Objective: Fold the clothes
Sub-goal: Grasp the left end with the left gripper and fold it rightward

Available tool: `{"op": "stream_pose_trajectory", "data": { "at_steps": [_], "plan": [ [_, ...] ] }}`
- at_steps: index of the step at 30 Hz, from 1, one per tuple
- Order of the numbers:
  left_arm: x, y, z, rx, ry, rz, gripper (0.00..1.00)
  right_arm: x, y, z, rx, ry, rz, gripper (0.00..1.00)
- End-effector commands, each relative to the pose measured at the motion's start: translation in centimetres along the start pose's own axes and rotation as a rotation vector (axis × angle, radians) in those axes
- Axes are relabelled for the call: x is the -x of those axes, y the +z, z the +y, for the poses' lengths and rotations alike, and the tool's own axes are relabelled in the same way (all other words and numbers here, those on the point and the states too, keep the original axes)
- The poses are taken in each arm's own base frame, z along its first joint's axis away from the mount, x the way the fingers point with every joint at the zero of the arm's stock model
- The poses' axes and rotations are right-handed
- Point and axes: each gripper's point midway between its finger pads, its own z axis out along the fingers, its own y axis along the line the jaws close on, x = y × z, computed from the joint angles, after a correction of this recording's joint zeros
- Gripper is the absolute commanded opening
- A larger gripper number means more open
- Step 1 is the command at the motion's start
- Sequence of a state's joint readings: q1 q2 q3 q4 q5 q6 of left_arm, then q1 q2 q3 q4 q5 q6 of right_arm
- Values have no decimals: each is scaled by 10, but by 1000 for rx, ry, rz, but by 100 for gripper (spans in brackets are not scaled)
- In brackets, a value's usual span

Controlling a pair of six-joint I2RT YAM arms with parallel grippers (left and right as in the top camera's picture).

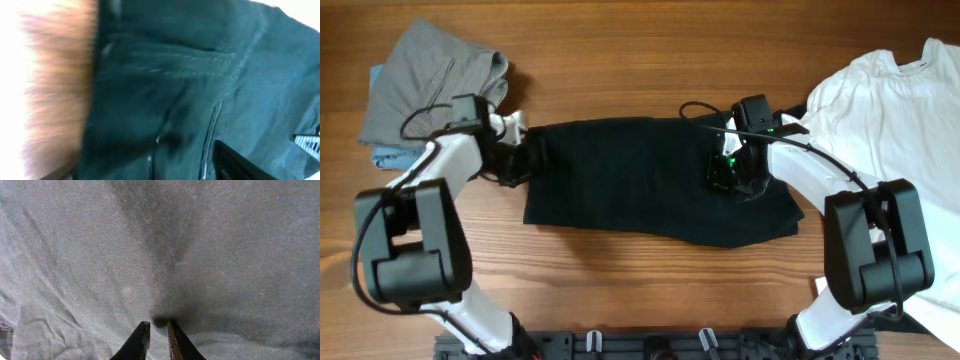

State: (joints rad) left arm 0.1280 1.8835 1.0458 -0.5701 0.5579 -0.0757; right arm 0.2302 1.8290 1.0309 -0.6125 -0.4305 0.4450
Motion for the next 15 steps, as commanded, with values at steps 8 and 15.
{"op": "stream_pose_trajectory", "data": {
  "at_steps": [8,15],
  "plan": [
    [-62,43,33,127,-47,222,4,-10,4,-3,6,22,43,9],
    [-42,-52,41,296,-157,218,4,-7,-29,12,23,-41,-32,7]
  ]
}}
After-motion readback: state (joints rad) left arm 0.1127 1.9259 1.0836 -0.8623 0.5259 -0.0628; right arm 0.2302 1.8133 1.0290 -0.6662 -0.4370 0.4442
